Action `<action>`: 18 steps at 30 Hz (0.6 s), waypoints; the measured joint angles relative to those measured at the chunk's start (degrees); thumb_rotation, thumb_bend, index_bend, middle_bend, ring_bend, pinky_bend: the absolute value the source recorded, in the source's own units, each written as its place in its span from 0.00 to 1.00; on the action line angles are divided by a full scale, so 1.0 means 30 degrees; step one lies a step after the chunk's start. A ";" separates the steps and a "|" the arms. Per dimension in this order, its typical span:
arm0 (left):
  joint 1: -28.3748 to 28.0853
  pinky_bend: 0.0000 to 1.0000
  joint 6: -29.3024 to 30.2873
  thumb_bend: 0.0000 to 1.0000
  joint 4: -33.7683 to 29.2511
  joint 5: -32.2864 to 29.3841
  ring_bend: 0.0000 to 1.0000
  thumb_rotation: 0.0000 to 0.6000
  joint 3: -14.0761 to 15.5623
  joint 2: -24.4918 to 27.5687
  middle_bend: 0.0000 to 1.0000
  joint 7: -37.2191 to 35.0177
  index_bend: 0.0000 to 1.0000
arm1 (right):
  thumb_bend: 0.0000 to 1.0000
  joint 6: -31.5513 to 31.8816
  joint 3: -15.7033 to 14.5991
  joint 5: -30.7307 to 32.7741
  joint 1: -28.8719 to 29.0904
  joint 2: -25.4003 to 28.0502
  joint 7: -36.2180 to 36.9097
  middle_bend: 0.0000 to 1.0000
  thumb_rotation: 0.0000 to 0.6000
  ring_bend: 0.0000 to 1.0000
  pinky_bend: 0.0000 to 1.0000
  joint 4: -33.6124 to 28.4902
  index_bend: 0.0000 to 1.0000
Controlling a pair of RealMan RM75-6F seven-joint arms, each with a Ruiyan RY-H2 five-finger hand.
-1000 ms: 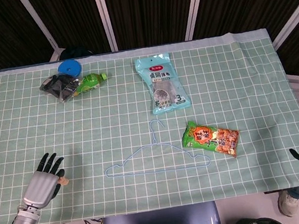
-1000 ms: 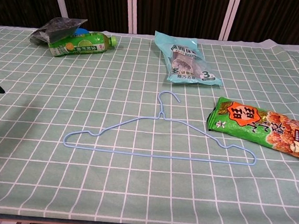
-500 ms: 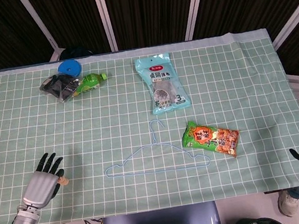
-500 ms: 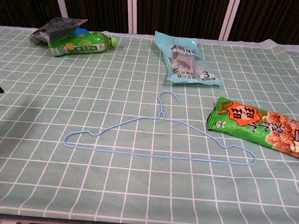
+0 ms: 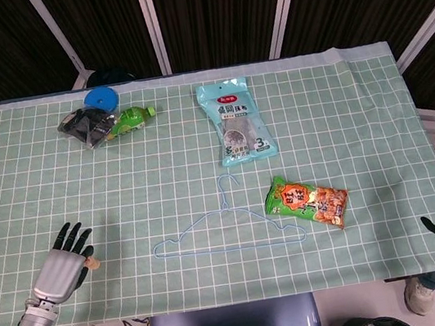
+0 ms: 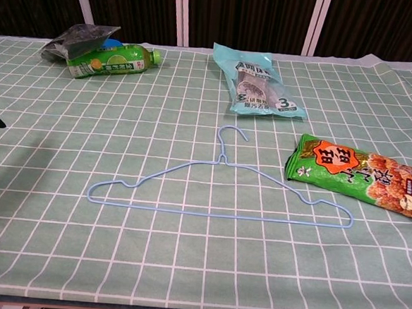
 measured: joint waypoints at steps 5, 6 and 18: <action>0.0018 0.06 0.0021 0.34 0.0030 -0.0018 0.00 1.00 -0.0028 0.0004 0.14 0.0011 0.38 | 0.20 0.0007 0.0000 0.0009 0.0005 -0.0002 -0.0040 0.03 1.00 0.05 0.00 0.0001 0.12; 0.0028 0.06 0.0087 0.34 0.0011 -0.0005 0.00 1.00 -0.0052 0.0021 0.14 0.0001 0.36 | 0.20 0.0004 0.0001 0.0012 0.0005 0.0000 -0.0034 0.03 1.00 0.06 0.00 0.0002 0.12; 0.0530 0.06 0.1923 0.34 -0.1277 0.0193 0.00 1.00 -0.0520 0.1126 0.10 -0.1588 0.16 | 0.20 0.0043 -0.0029 -0.0056 0.0020 -0.0033 -0.0126 0.03 1.00 0.06 0.00 0.0027 0.12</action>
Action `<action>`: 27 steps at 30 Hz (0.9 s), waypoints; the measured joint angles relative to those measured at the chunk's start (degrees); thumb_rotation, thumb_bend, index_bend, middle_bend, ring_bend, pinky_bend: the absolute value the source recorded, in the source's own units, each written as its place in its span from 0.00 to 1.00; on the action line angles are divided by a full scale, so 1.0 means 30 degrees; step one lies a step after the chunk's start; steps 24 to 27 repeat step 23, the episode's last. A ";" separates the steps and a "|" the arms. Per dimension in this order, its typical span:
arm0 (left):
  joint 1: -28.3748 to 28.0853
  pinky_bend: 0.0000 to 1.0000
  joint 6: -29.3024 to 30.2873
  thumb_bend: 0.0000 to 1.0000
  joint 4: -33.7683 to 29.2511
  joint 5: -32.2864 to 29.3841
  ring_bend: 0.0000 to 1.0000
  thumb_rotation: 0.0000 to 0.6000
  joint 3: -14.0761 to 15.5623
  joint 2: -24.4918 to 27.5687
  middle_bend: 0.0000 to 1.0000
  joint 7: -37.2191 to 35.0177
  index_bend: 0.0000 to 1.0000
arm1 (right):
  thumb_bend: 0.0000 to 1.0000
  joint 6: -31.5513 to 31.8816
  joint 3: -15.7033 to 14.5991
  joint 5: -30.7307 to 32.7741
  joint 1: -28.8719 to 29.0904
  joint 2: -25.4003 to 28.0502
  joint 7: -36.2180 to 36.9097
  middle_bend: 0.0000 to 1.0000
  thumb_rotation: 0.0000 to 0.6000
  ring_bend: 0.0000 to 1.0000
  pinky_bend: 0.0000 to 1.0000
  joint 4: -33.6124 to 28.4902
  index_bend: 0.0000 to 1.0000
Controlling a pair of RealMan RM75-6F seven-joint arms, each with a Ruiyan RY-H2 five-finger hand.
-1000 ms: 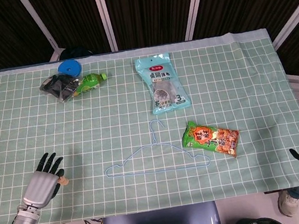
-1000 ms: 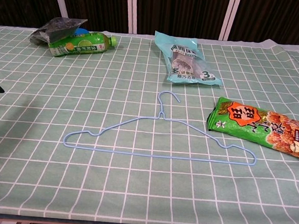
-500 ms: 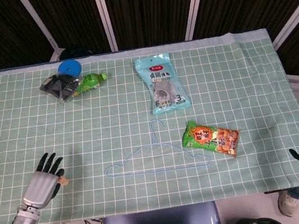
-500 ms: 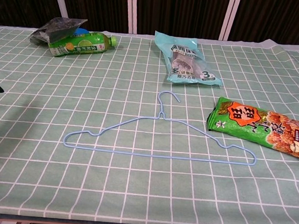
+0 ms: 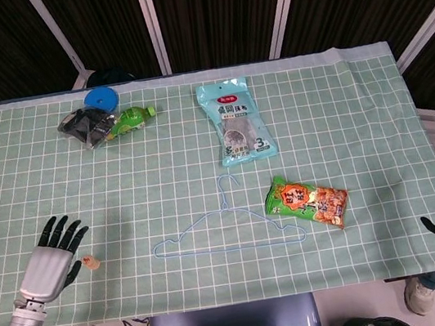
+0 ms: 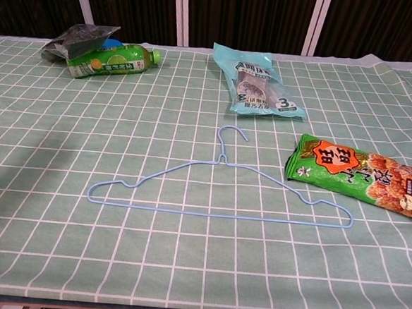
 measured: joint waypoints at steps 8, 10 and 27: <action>0.1080 0.05 0.1465 0.33 -0.0575 -0.0552 0.00 1.00 -0.0187 0.0713 0.02 -0.1838 0.06 | 0.20 0.0020 -0.0027 -0.0065 0.0004 -0.0018 -0.0019 0.03 1.00 0.06 0.00 -0.0007 0.12; 0.1351 0.05 0.1800 0.33 -0.0620 -0.0829 0.00 1.00 -0.0320 0.0739 0.01 -0.2608 0.05 | 0.20 0.0022 -0.0037 -0.0068 -0.0004 -0.0013 -0.0019 0.03 1.00 0.06 0.00 -0.0026 0.12; 0.2484 0.05 0.3142 0.33 -0.0994 -0.2234 0.00 1.00 -0.1402 0.1718 0.01 -0.4383 0.07 | 0.20 -0.0044 -0.0107 -0.0182 0.0005 0.0039 0.0067 0.03 1.00 0.06 0.00 -0.0010 0.12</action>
